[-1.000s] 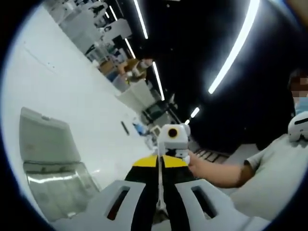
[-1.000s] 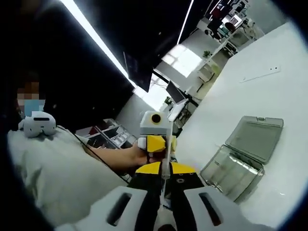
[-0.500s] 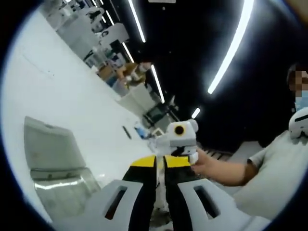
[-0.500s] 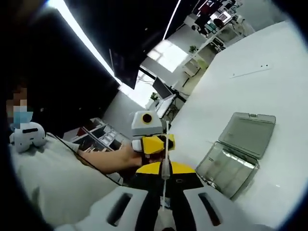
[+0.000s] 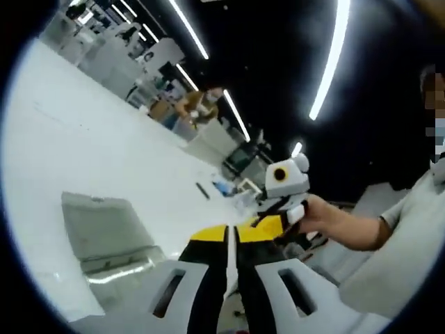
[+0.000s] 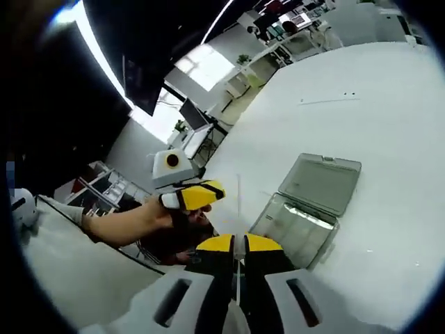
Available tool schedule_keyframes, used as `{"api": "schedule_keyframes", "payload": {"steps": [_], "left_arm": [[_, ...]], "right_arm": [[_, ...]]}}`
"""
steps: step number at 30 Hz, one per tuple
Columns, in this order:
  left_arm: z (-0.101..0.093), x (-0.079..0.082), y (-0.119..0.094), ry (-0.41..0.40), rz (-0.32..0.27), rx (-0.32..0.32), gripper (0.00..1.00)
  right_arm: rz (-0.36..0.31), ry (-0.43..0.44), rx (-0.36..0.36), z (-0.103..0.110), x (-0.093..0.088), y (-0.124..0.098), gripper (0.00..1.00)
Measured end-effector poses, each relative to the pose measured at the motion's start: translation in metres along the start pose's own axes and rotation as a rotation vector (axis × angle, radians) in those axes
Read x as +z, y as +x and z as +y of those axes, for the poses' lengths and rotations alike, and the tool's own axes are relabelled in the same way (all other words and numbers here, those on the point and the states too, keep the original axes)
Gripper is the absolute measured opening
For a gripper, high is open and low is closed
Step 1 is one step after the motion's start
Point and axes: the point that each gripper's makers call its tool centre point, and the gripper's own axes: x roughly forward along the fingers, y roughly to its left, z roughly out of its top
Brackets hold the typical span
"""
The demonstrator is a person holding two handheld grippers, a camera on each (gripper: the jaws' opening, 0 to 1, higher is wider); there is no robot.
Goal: Insert the divider into the dual guide fixture by aligning both edges with the guide slots and pushing it downward to the bottom, including one-sided entry, uneven engagement, binding, and posture correction.
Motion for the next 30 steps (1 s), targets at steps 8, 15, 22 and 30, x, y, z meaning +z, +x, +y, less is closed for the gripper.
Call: {"api": "schedule_keyframes", "payload": {"steps": [8, 15, 22, 30], "left_arm": [[0.006, -0.009, -0.012, 0.056, 0.054, 0.03, 0.0], [0.012, -0.018, -0.022, 0.068, 0.083, 0.033, 0.0], [0.012, -0.023, -0.027, 0.068, 0.099, 0.015, 0.0], [0.015, -0.031, -0.036, 0.086, 0.126, 0.009, 0.0]], "right_arm": [[0.039, 0.014, -0.168, -0.023, -0.011, 0.004, 0.0], [0.07, 0.0, -0.292, -0.035, -0.018, 0.011, 0.0], [0.113, 0.067, -0.369, -0.044, -0.029, 0.016, 0.0], [0.117, 0.106, -0.435, -0.052, -0.031, 0.021, 0.0]]}}
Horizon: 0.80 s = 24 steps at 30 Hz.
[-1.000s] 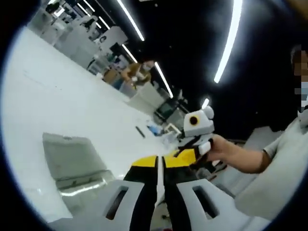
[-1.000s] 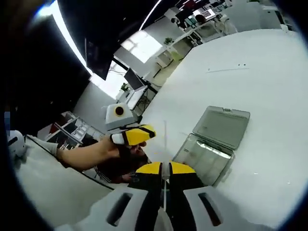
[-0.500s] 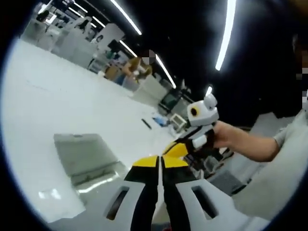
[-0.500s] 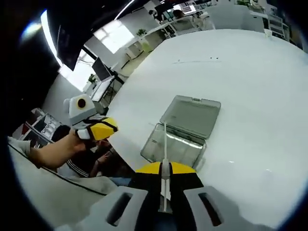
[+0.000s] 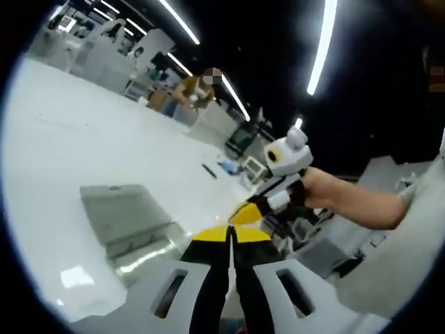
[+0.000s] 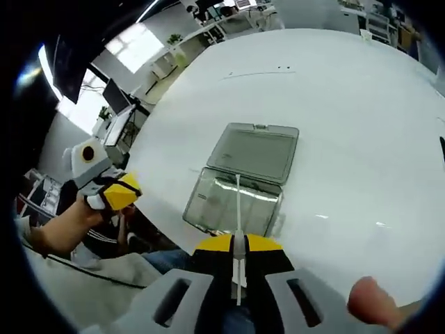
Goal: Insert the divider into the dual guide fixture by aligning both edges with the guide slots and pushing it downward to the bottom, including one-sided entry, uneven engagement, binding, and posture correction.
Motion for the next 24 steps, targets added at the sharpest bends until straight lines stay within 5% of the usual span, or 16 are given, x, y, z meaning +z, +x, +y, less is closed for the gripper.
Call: {"api": "schedule_keyframes", "payload": {"steps": [7, 17, 24], "left_arm": [[0.005, -0.004, -0.006, 0.01, 0.01, 0.008, 0.0], [0.01, -0.007, -0.009, 0.056, 0.028, 0.023, 0.0], [0.016, -0.008, -0.012, 0.092, 0.033, 0.047, 0.0]], "right_arm": [[0.045, 0.013, -0.047, 0.0, -0.001, 0.011, 0.0], [0.094, 0.159, -0.046, 0.01, 0.0, 0.03, 0.0], [0.117, 0.161, -0.087, 0.01, 0.0, 0.041, 0.0]]}}
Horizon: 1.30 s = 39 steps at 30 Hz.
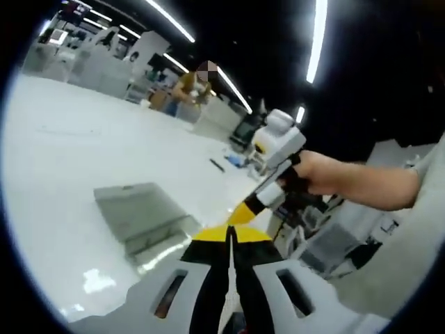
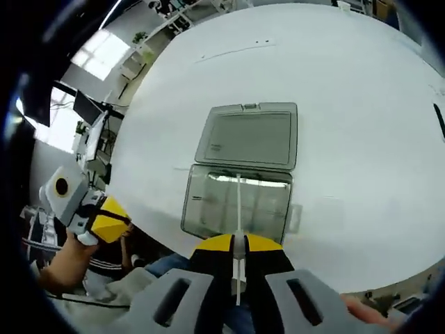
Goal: Insert the divider into the dual guide fixture by aligning both edges with the guide slots and pushing it downward to the bottom, including one-sided entry, uneven engagement, binding, and posture correction.
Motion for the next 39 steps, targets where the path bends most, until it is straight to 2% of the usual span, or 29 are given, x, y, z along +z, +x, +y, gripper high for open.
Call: {"api": "schedule_keyframes", "payload": {"steps": [2, 8, 10, 17, 20, 22, 26, 35, 39], "left_arm": [[0.001, -0.001, 0.0, 0.009, 0.002, 0.006, 0.0], [0.002, -0.005, 0.003, 0.028, 0.015, 0.01, 0.0], [0.002, -0.006, 0.003, 0.03, 0.016, 0.007, 0.0], [0.0, -0.007, 0.005, 0.03, 0.016, 0.0, 0.0], [0.001, -0.008, 0.005, 0.031, 0.018, -0.002, 0.0], [0.002, -0.007, 0.005, 0.034, 0.017, 0.0, 0.0], [0.004, -0.006, 0.003, 0.033, 0.011, 0.002, 0.0], [0.007, -0.004, 0.003, 0.028, 0.0, 0.006, 0.0], [0.008, -0.003, 0.004, 0.03, 0.001, 0.007, 0.0]], "right_arm": [[0.027, -0.018, -0.044, -0.005, -0.003, 0.002, 0.0], [0.049, -0.03, -0.066, -0.003, -0.006, 0.004, 0.0], [0.039, -0.034, -0.076, -0.005, -0.004, 0.004, 0.0], [0.035, -0.038, -0.074, -0.004, -0.004, 0.005, 0.0], [0.061, -0.018, -0.077, -0.005, -0.006, 0.008, 0.0], [0.056, -0.011, -0.096, -0.007, -0.004, 0.008, 0.0], [0.06, -0.005, -0.081, -0.001, -0.001, 0.01, 0.0], [0.041, -0.025, -0.14, -0.005, 0.007, 0.011, 0.0], [0.05, 0.004, -0.154, -0.007, 0.009, 0.014, 0.0]]}}
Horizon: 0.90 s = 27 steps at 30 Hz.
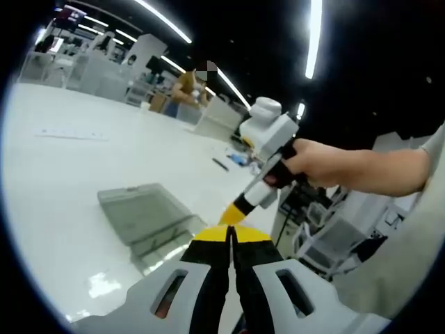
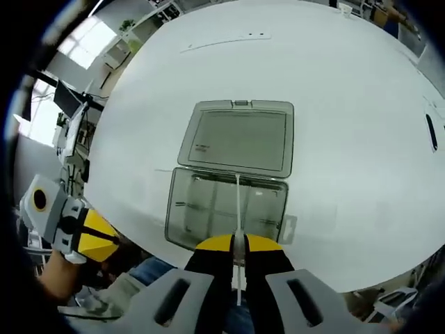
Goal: Insert the divider into the dual guide fixture by aligning both edges with the guide slots and pushing it downward to the bottom, including one-sided entry, uneven engagement, binding, and posture correction.
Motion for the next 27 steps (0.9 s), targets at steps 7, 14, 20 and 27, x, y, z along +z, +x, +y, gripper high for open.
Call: {"api": "schedule_keyframes", "payload": {"steps": [7, 14, 20, 27], "left_arm": [[0.002, 0.0, 0.001, 0.013, 0.006, 0.007, 0.0], [0.003, -0.004, 0.004, 0.04, 0.02, 0.014, 0.0], [0.002, -0.008, 0.005, 0.049, 0.027, 0.013, 0.0], [0.004, -0.012, 0.004, 0.079, 0.044, 0.033, 0.0]], "right_arm": [[0.013, 0.052, 0.0, 0.003, 0.0, 0.004, 0.0], [0.036, 0.109, 0.002, 0.004, -0.005, 0.009, 0.0], [0.06, 0.121, -0.005, 0.004, -0.009, 0.013, 0.0], [0.063, 0.124, -0.004, 0.0, -0.003, 0.017, 0.0]]}}
